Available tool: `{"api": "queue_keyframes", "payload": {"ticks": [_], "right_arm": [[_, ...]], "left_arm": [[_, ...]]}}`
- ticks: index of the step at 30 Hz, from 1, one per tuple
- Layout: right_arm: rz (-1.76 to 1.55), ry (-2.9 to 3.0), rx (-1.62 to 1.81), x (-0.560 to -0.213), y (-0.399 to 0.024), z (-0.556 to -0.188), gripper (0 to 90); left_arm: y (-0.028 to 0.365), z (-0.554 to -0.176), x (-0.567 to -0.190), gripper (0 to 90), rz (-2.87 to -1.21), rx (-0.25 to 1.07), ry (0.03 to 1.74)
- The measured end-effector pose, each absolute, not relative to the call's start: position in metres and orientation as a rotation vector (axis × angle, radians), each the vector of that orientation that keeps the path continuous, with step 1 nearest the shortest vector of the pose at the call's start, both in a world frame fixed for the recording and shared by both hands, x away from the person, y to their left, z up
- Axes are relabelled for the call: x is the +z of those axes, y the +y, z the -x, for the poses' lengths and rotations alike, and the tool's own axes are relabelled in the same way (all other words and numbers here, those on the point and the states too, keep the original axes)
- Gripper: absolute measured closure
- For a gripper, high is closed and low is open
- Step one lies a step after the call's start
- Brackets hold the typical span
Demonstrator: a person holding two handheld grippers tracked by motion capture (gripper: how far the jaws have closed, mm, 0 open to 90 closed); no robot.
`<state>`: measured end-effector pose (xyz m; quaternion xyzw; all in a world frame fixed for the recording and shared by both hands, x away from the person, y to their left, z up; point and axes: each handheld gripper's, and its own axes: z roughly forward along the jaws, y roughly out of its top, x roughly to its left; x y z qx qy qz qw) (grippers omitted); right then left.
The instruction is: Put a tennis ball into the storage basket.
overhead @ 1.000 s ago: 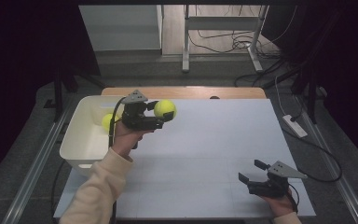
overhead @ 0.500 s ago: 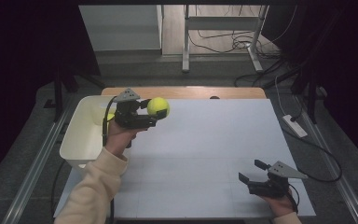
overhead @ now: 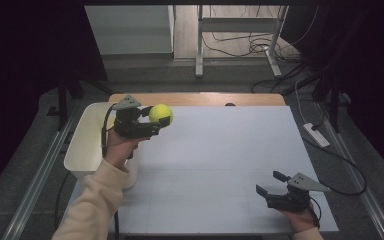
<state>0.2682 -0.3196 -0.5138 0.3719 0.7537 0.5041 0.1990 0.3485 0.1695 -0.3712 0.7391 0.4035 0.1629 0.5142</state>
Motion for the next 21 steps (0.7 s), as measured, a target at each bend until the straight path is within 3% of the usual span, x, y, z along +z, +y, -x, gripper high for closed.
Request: {"api": "queue_keyframes", "payload": {"ticks": [21], "right_arm": [[-1.044, 2.110, 1.408, -0.514, -0.320, -0.269, 12.3]], "left_arm": [[0.207, -0.343, -0.373, 27.2, -1.735, 0.434, 1.062]]}}
